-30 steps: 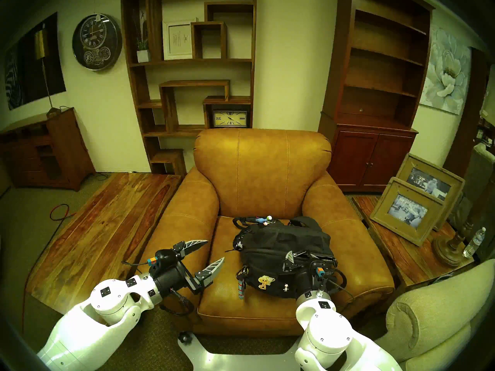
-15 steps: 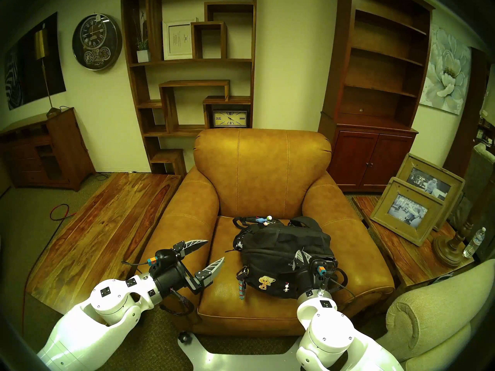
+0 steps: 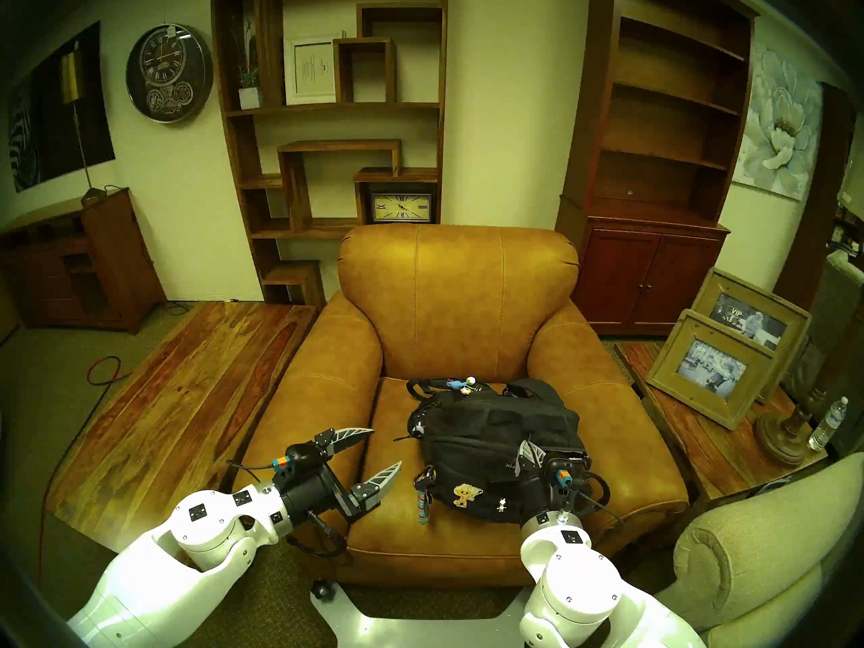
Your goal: Close a bag with a zipper
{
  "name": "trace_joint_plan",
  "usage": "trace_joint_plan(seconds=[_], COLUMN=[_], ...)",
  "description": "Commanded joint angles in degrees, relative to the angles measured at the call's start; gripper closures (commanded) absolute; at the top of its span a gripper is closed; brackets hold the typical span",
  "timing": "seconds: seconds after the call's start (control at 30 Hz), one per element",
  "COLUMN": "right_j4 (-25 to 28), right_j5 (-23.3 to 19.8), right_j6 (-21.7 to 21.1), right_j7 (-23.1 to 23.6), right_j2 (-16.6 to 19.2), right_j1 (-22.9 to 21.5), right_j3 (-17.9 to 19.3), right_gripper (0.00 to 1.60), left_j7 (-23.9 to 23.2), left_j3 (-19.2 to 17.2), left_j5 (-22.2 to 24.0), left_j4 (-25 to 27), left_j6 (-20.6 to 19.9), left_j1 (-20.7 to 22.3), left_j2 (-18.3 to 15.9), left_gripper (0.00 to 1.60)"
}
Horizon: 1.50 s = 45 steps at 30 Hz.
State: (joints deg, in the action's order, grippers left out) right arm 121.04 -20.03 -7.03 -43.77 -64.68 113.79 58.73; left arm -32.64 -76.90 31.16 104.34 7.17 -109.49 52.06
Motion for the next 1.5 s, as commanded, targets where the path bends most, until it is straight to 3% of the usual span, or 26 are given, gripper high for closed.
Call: trace_joint_plan(seconds=[0.0,0.17,0.3,0.33,0.53,0.7,0.73,0.97,1.17,1.2,1.37,1.4,1.47], right_j4=[1.25,1.38,1.67,1.72,2.01,2.19,2.22,2.43,2.55,2.57,2.42,2.44,2.08], right_j5=[0.12,-0.05,-0.14,-0.17,-0.31,-0.67,-0.73,-1.36,-1.66,-1.72,-1.79,-1.82,-1.66], right_j6=[0.30,0.41,0.58,0.61,0.84,1.04,1.08,1.38,1.69,1.74,3.06,3.21,4.70], right_j7=[-0.15,-0.43,-0.82,-0.90,-1.28,-1.51,-1.58,-2.20,-2.89,-2.98,-4.12,-4.19,-5.13], right_j2=[-0.04,0.20,0.56,0.64,1.03,1.46,1.54,2.29,2.81,2.90,3.10,3.24,3.15], right_j1=[-0.66,-0.77,-0.58,-0.57,-0.44,-0.39,-0.39,-0.46,-0.53,-0.54,-0.19,-0.09,0.10], right_j3=[-0.36,-0.59,-0.63,-0.67,-0.76,-0.93,-0.97,-1.38,-1.70,-1.74,-1.65,-1.65,-1.53], right_gripper=[1.39,1.39,1.35,1.47,1.44,1.46,1.60,1.60,1.60,1.60,1.60,1.60,1.60], left_j7=[-1.61,-2.38,-3.62,-3.81,-4.69,-5.37,-5.48,-4.79,-5.11,-5.07,-4.48,-4.44,-4.20], left_j3=[2.47,5.12,7.18,7.65,9.03,11.14,11.27,13.27,13.81,13.90,14.19,14.24,14.23], left_j5=[-3.49,-6.50,-11.61,-12.21,-15.69,-16.30,-16.44,-20.38,-20.97,-21.08,-21.32,-21.33,-21.41], left_j4=[0.38,-1.43,-4.44,-5.38,-9.18,-12.76,-13.14,-17.92,-20.11,-20.33,-21.07,-21.10,-21.05], left_j6=[0.19,-0.55,-0.15,-0.01,0.59,1.74,1.92,3.87,4.96,5.07,5.89,5.93,6.08], left_j1=[6.36,10.03,12.44,13.15,16.70,20.22,20.49,23.48,24.77,24.91,25.29,25.35,25.31], left_j2=[3.76,6.31,8.50,9.15,12.18,13.51,13.78,15.18,16.09,16.25,17.02,17.06,17.13], left_gripper=[0.00,0.00,0.00,0.00,0.00,0.00,0.00,0.00,0.00,0.99,1.07,1.47,1.47])
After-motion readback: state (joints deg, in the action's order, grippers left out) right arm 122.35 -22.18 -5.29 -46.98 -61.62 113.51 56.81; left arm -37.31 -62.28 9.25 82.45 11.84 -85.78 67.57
